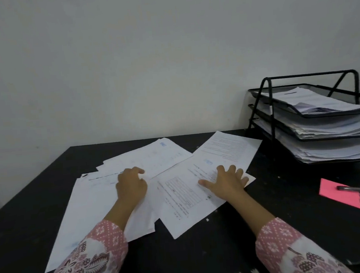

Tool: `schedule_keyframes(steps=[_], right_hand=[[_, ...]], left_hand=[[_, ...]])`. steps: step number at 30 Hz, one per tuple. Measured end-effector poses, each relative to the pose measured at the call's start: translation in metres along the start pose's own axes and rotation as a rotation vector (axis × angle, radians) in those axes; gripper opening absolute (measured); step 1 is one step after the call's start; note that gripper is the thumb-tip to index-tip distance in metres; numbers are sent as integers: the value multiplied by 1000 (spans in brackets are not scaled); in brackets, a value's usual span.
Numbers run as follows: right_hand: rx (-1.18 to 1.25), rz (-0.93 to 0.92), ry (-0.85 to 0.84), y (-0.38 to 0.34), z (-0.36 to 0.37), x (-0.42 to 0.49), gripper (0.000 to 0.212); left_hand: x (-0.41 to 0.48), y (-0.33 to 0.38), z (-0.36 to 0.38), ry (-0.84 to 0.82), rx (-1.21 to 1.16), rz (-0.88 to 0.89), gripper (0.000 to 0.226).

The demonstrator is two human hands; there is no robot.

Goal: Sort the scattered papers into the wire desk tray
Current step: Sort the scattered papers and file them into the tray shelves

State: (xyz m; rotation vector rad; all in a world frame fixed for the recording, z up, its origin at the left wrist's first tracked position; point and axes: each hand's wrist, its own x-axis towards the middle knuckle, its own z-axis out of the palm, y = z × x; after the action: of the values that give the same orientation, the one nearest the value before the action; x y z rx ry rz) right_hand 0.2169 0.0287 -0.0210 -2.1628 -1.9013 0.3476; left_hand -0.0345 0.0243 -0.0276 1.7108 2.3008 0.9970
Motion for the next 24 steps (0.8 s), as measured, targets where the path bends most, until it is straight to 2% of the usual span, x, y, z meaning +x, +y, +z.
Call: schedule_keyframes(steps=[3, 7, 9, 12, 18, 24], right_hand=[[-41, 9, -74, -4, 7, 5, 92], [-64, -27, -88, -7, 9, 13, 92], [-71, -41, -100, -7, 8, 17, 92], [-69, -63, -104, -10, 9, 19, 92], [-53, -112, -81, -19, 15, 20, 88], [-9, -170, -54, -25, 23, 22, 82]], left_hand=[[6, -31, -19, 18, 143, -171, 35], [14, -59, -25, -85, 361, -331, 60], [16, -65, -23, -121, 397, -365, 68], [15, -68, -17, -115, 427, -302, 68], [12, -56, -10, -113, 413, -68, 57], [14, -44, -4, -99, 194, 117, 39]])
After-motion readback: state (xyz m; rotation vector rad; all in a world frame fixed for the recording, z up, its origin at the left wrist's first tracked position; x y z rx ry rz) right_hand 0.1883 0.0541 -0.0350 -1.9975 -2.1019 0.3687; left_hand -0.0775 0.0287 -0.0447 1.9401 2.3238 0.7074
